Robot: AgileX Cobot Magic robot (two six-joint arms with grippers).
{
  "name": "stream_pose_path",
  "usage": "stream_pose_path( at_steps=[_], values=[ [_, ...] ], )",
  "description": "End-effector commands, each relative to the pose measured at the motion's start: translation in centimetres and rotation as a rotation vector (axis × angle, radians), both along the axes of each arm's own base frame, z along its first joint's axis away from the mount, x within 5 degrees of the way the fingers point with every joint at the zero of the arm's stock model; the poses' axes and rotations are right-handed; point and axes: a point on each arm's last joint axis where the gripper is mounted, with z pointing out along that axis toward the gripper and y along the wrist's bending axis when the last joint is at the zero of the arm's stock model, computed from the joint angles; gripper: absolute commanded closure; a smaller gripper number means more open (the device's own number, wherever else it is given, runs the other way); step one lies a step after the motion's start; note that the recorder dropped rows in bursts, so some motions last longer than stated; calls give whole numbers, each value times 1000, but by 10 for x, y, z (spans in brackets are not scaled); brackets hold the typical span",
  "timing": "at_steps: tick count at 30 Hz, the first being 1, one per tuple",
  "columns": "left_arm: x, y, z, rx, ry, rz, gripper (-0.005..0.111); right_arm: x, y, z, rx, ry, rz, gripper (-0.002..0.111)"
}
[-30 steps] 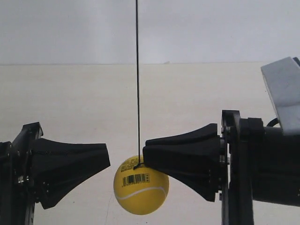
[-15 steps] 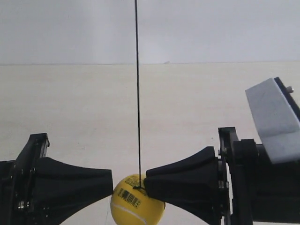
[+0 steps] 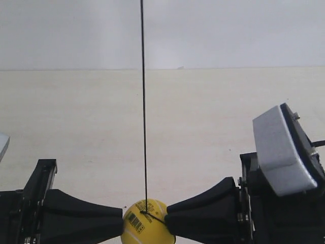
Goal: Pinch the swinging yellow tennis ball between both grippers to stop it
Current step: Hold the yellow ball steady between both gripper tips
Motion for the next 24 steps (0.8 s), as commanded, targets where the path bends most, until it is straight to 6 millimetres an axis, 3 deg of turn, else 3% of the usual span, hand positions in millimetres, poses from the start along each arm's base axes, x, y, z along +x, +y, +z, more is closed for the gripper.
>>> stream_pose_path(
  at_steps=[1, 24],
  values=[
    [-1, 0, 0, 6, 7, -5, 102, -2, 1, 1, -3, -1, 25, 108],
    [2, 1, -4, 43, 18, 22, 102, -3, 0, -2, -32, 5, 41, 108]
  ],
)
